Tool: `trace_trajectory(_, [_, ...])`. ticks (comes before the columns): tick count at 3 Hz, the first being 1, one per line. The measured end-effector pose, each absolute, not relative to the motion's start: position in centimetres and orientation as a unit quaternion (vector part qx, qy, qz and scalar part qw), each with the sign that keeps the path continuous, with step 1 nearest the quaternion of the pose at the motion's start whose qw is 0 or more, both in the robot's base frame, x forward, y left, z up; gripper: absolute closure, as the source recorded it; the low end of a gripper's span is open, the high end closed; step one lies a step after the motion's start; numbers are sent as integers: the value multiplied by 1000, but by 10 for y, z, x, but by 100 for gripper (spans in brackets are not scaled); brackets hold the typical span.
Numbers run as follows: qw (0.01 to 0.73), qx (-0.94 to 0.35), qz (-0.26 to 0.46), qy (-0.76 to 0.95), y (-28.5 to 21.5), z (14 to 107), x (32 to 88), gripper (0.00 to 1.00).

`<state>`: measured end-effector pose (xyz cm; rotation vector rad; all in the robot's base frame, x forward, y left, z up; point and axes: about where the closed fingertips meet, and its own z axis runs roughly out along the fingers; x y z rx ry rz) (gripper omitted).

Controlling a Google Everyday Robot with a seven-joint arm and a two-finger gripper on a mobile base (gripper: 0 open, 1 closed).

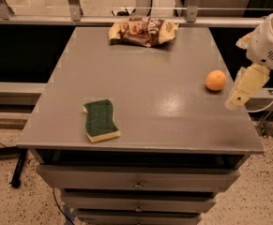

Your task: Move orange near brown chip bag

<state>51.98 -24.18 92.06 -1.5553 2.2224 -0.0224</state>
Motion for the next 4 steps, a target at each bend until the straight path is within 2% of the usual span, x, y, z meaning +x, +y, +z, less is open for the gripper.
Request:
trace_trajectory(2, [284,-485,28,827,-260,881,590,0])
trace_trajectory(4, [313,-430,67,844,-268,852,612,1])
